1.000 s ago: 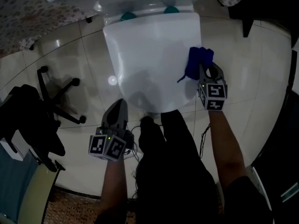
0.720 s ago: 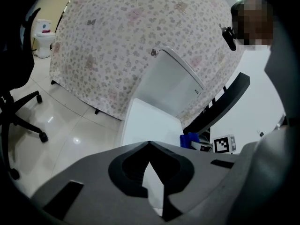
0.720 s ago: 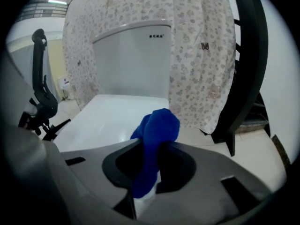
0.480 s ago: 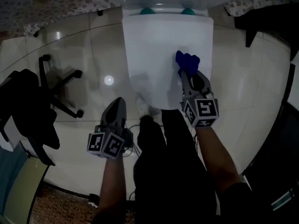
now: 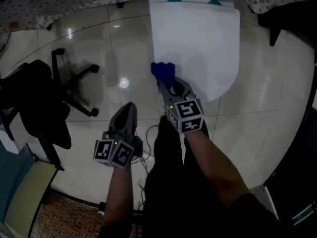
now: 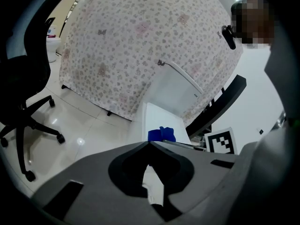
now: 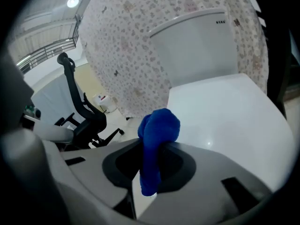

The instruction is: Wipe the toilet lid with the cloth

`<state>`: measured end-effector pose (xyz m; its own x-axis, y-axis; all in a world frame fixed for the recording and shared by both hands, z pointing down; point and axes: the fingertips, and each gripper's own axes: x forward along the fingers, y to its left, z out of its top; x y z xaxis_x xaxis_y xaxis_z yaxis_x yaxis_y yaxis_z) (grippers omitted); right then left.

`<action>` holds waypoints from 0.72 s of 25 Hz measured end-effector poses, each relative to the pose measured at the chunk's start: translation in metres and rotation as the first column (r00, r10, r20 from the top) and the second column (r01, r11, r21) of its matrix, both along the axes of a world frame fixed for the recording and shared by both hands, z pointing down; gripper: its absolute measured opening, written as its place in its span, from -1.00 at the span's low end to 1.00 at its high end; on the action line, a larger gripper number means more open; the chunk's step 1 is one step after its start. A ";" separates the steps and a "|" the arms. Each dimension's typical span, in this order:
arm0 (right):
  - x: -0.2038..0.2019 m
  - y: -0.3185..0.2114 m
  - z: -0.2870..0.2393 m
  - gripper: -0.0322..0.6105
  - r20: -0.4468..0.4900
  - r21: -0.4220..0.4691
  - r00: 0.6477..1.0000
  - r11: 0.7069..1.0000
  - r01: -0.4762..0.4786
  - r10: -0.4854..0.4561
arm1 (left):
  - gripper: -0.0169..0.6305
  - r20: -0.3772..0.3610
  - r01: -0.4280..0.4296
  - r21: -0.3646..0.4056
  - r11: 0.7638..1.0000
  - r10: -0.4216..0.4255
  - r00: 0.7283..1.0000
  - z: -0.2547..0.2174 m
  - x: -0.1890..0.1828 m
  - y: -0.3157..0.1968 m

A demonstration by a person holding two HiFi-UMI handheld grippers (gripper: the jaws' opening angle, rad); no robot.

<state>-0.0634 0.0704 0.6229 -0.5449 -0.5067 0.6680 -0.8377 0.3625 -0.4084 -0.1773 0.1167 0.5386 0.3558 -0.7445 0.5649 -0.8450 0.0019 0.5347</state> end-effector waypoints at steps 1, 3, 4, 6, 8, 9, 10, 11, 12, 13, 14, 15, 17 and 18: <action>0.002 0.003 0.011 -0.69 -0.019 -0.015 1.000 1.000 0.004 -0.005 | -0.95 0.007 0.000 -0.006 1.000 0.000 1.000 0.003 -0.002 0.005; 0.012 0.007 0.029 -0.69 -0.059 -0.031 0.998 0.999 0.010 -0.012 | -0.95 0.016 0.010 -0.019 1.000 -0.010 1.000 0.009 -0.004 0.013; 0.021 0.008 0.037 -0.69 -0.081 -0.037 0.997 0.999 0.012 -0.015 | -0.95 0.015 0.015 -0.025 1.000 -0.015 1.000 0.013 -0.003 0.017; 0.039 0.012 0.050 -0.69 -0.121 -0.045 0.992 0.999 0.019 -0.025 | -0.95 0.008 0.012 -0.033 0.999 -0.012 1.000 0.022 0.004 0.021; 0.056 0.017 0.055 -0.69 -0.142 -0.038 0.989 0.998 0.043 -0.048 | -0.95 0.002 0.002 -0.040 0.999 -0.002 1.000 0.028 0.017 0.025; 0.064 0.019 0.055 -0.69 -0.150 -0.027 0.987 0.998 0.061 -0.064 | -0.95 -0.006 0.003 -0.042 0.999 -0.003 1.000 0.030 0.025 0.026; 0.073 0.023 0.054 -0.69 -0.161 -0.016 0.984 0.997 0.081 -0.083 | -0.95 -0.016 0.004 -0.042 0.999 -0.005 1.000 0.031 0.035 0.027; 0.082 0.026 0.053 -0.69 -0.175 -0.007 0.979 0.995 0.103 -0.102 | -0.95 -0.029 0.002 -0.040 0.999 -0.003 1.000 0.031 0.045 0.026; 0.092 0.030 0.053 -0.69 -0.191 -0.002 0.974 0.993 0.120 -0.118 | -0.95 -0.039 -0.004 -0.037 0.999 0.003 0.999 0.032 0.055 0.025; 0.103 0.033 0.054 -0.69 -0.206 0.001 0.970 0.992 0.129 -0.126 | -0.95 -0.047 -0.013 -0.032 0.999 0.012 0.999 0.032 0.064 0.024; 0.114 0.035 0.054 -0.69 -0.219 0.003 0.967 0.992 0.130 -0.126 | -0.95 -0.050 -0.023 -0.029 0.999 0.021 0.999 0.033 0.072 0.022; 0.126 0.036 0.054 -0.69 -0.229 0.004 0.966 0.992 0.124 -0.119 | -0.95 -0.052 -0.028 -0.027 0.999 0.027 0.998 0.035 0.079 0.021; 0.153 0.036 0.054 -0.68 -0.241 0.010 0.966 0.995 0.102 -0.097 | -0.95 -0.054 -0.028 -0.026 0.999 0.027 0.998 0.036 0.090 0.017; 0.166 0.035 0.054 -0.68 -0.246 0.015 0.965 0.996 0.092 -0.086 | -0.95 -0.055 -0.027 -0.025 0.999 0.026 0.998 0.035 0.095 0.016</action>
